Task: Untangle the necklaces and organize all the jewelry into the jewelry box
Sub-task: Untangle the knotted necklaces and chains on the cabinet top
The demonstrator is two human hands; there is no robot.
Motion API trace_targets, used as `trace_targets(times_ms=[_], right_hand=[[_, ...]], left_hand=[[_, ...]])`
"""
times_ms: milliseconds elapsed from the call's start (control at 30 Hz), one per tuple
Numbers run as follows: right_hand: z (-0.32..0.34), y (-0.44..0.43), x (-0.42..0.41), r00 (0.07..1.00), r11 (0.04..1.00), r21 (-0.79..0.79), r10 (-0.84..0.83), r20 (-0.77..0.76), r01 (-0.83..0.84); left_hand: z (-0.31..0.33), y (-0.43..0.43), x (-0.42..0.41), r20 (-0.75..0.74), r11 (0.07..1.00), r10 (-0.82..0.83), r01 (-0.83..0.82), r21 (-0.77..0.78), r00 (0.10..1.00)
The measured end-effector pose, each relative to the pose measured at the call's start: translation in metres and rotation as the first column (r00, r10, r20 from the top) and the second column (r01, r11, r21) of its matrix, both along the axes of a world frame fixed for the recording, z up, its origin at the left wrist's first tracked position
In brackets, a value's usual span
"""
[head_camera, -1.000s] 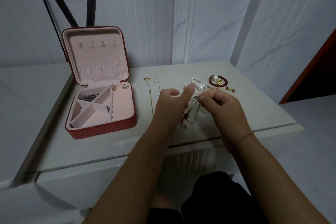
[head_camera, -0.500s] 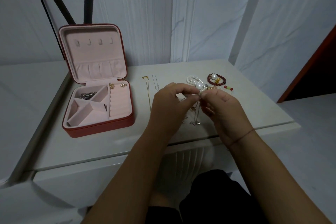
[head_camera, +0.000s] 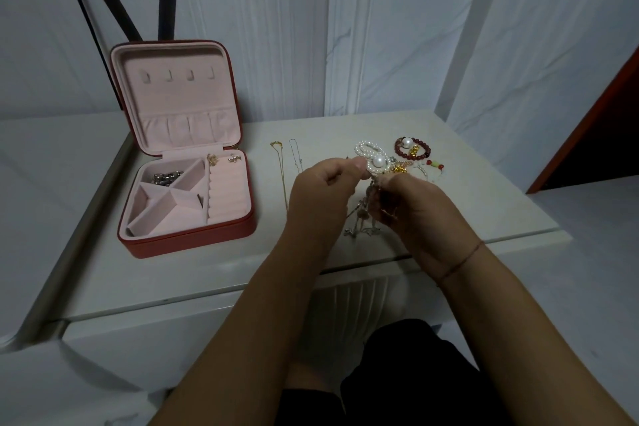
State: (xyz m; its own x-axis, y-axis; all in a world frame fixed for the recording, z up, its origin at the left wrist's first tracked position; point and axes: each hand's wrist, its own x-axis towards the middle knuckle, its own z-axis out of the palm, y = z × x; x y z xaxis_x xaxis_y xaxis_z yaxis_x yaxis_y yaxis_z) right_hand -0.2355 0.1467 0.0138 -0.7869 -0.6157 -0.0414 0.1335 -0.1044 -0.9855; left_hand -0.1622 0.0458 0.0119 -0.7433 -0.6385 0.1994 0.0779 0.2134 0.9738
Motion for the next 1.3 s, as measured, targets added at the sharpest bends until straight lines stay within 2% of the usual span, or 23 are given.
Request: trace_targets(times_ms=[100, 233, 367, 467, 533, 600, 667, 733, 800, 1033, 1300], right_hand=[[0.000, -0.001, 0.000, 0.999, 1.000, -0.019, -0.010, -0.037, 0.009], [0.000, -0.003, -0.002, 0.988, 0.993, -0.069, -0.108, -0.115, 0.100], [-0.001, -0.002, -0.005, 0.977, 0.988, -0.105, -0.131, -0.166, 0.115], [-0.002, 0.000, -0.005, 0.957, 0.991, -0.064, -0.128, -0.261, 0.115], [-0.003, 0.001, -0.006, 0.924, 0.991, -0.011, -0.131, -0.359, 0.136], [-0.002, 0.002, -0.007, 0.892, 0.989, 0.026, -0.121, -0.436, 0.147], [-0.002, 0.002, -0.008, 0.879, 0.990, 0.025, -0.113, -0.464, 0.141], [-0.001, 0.003, -0.007, 0.876, 0.993, 0.012, -0.098, -0.472, 0.117], [0.000, 0.003, -0.007, 0.886, 0.995, -0.006, -0.087, -0.456, 0.095], [-0.002, 0.002, -0.010, 0.945, 0.998, -0.055, -0.029, -0.325, 0.011], [-0.001, 0.001, -0.008, 0.919, 1.000, -0.023, -0.006, -0.393, -0.003]], left_hand=[[0.001, 0.001, 0.000, -0.002, 0.991, -0.030, 0.030, 0.133, 1.000], [0.007, 0.001, 0.003, 0.005, 0.952, -0.108, 0.102, 0.289, 0.994], [0.009, 0.000, 0.003, -0.070, 0.811, -0.254, 0.252, 0.528, 0.965], [0.007, -0.004, 0.003, -0.131, 0.723, -0.306, 0.320, 0.612, 0.943], [0.006, -0.005, 0.004, -0.115, 0.735, -0.318, 0.321, 0.597, 0.941], [0.004, -0.006, 0.004, -0.037, 0.816, -0.287, 0.264, 0.514, 0.957], [0.001, -0.006, 0.003, 0.037, 0.895, -0.215, 0.182, 0.408, 0.976], [-0.001, -0.006, 0.003, 0.051, 0.930, -0.186, 0.159, 0.332, 0.981], [0.000, -0.003, 0.004, 0.035, 0.935, -0.203, 0.184, 0.303, 0.978], [0.003, 0.002, 0.004, -0.023, 0.873, -0.315, 0.300, 0.385, 0.949], [0.001, 0.000, 0.004, -0.046, 0.947, -0.197, 0.202, 0.248, 0.979]])
